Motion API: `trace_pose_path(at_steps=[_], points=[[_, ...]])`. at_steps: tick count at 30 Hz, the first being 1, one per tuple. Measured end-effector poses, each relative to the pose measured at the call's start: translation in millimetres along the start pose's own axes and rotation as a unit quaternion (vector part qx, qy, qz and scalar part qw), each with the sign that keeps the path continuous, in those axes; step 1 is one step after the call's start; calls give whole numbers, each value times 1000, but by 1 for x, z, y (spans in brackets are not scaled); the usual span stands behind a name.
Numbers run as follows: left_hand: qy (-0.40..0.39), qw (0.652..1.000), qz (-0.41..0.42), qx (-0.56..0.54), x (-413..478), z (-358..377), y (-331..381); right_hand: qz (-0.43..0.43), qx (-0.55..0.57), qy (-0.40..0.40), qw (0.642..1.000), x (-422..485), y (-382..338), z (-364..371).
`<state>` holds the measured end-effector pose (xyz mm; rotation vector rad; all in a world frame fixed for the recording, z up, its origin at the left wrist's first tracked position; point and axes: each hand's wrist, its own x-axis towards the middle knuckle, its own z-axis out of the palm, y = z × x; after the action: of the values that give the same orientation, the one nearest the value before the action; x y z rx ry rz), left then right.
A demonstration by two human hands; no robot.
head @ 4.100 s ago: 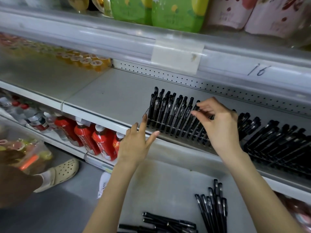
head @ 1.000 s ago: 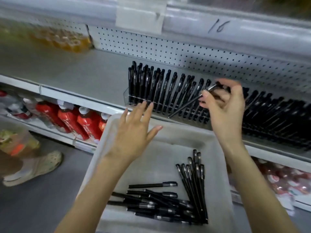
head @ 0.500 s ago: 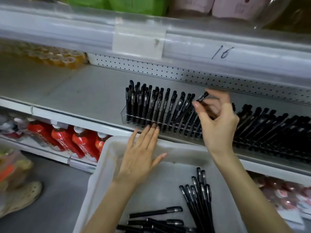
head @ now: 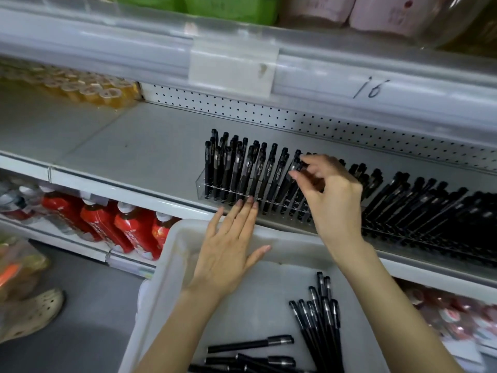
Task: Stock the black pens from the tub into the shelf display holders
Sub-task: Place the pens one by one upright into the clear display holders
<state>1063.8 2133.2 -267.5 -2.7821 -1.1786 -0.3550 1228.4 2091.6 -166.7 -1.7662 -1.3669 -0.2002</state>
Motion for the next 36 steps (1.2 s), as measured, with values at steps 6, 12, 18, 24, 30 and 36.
trace_pose_path(at_steps=[6,12,18,24,30,36], points=[[3,1000,-1,7,0,1,1,-36,-34,-57,997,16,-3,-7],[0,1000,-1,11,0,2,0,40,42,-155,986,39,-3,-15],[-1,1000,2,15,1,3,0,55,50,-188,979,44,3,-6],[-2,1000,1,22,2,4,0,16,7,-129,991,26,-2,-18],[-12,1000,14,11,0,-4,0,58,137,-149,978,-26,-1,-46],[-65,997,-11,-43,-15,-23,-3,150,105,-443,877,-127,37,-24]])
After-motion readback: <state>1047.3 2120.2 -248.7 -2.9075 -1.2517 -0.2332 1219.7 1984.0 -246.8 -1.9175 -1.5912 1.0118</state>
